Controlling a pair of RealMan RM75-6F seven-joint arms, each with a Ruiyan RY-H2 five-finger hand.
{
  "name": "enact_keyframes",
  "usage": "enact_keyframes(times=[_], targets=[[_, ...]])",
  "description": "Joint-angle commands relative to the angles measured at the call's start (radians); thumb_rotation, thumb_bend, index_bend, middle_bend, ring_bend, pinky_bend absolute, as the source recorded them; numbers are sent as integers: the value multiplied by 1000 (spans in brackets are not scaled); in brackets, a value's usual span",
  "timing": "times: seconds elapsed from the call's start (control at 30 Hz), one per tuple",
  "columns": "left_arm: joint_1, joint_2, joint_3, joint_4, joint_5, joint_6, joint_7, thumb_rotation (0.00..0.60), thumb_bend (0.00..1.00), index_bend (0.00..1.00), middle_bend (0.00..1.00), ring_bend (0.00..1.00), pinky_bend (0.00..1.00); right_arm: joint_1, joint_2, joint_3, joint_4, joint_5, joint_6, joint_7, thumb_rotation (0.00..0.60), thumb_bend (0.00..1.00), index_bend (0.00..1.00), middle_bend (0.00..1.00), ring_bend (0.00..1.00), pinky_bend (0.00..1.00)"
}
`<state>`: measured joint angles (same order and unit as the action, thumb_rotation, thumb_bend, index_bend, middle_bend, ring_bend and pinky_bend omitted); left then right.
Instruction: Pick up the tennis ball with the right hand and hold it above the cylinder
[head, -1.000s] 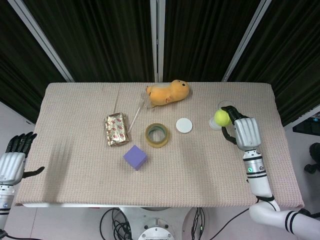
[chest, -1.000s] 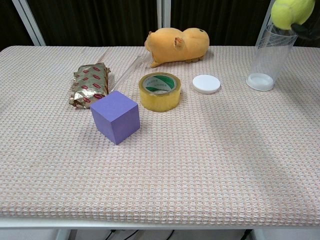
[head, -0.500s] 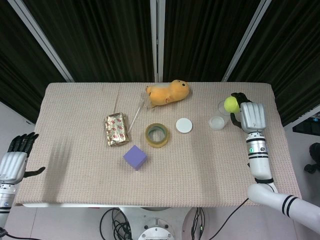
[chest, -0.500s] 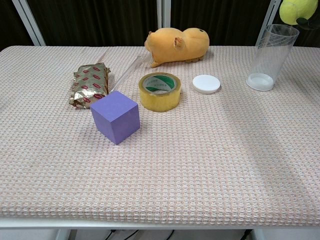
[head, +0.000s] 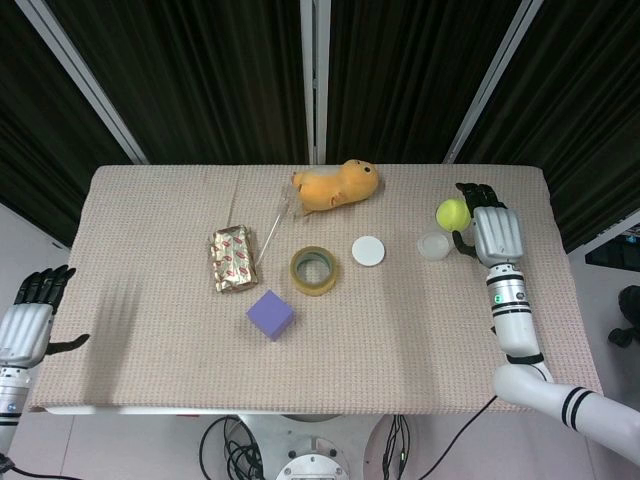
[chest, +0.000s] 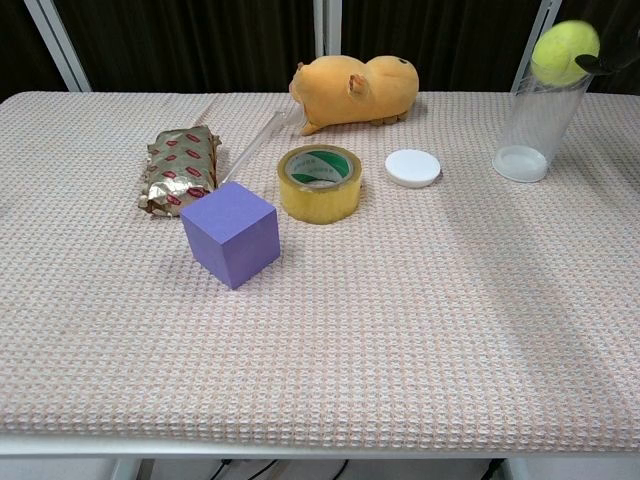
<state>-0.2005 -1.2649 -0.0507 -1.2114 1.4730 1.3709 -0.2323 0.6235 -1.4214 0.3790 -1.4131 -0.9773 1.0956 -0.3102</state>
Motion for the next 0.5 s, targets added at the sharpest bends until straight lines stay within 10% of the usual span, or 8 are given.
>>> enact_keyframes(times=[0.03,0.23,0.5], targets=[[0,0,-1,-1,-1,0,-3,600,35,33,22,0,55,-5,13,-4,-10,-9,5,15,600,276,75,94,44,322],[1,1,0,-1,-3,-4,0,600,36,32,22,0,55,-54,67,-25,-73,-72,78,53,600,272,61,86,30,309],[8,7,-17,-6,-8,29,10,600,37,33,22,0,55,-300,188,-220,-139,-183,286,24,600,325,1,23,0,58]])
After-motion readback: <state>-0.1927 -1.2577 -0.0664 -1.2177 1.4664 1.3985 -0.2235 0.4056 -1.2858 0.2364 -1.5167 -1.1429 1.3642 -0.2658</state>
